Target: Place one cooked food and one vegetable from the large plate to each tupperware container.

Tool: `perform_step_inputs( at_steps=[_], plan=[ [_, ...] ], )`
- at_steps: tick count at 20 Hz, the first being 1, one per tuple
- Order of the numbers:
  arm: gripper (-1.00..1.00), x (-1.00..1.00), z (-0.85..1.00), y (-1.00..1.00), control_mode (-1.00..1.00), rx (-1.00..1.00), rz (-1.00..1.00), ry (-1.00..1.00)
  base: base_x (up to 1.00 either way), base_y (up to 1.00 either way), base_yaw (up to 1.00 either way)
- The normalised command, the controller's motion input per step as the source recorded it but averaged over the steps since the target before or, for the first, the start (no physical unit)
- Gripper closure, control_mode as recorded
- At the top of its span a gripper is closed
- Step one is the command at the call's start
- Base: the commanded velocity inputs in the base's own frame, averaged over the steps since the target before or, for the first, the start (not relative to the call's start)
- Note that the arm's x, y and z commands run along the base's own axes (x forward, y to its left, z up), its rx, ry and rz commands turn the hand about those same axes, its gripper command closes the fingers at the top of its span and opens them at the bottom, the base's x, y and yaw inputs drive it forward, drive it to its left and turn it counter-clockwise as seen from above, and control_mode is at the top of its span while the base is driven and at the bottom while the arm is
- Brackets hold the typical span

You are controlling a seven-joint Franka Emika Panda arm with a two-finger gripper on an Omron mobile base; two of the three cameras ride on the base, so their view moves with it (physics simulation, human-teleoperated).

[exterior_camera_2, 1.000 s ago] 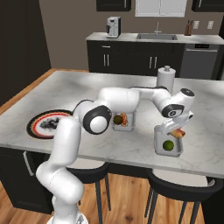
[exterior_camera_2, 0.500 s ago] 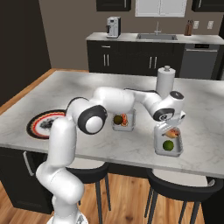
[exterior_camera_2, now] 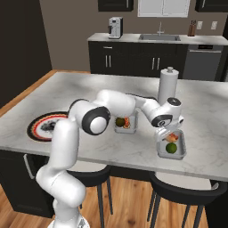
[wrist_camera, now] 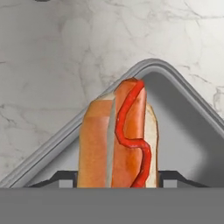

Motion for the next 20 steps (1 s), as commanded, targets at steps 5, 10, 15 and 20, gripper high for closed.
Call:
perform_step_inputs(
  at_steps=[5, 10, 15, 20],
  plan=[
    [1.0, 0.01, -0.21, -0.03, -1.0, 0.0, 0.09, 0.0, 0.0, 0.0, 0.0],
    [1.0, 0.0, -0.13, -0.27, -1.0, 0.0, 0.11, 0.0, 0.0, 0.0, 0.0],
    [1.0, 0.03, -0.47, -0.05, -1.0, 0.0, 0.11, 0.0, 0.0, 0.0, 0.0],
    [-1.0, 0.01, -0.59, 0.08, -1.0, 0.0, 0.07, 0.06, 0.0, 0.0, 0.0]
  ],
)
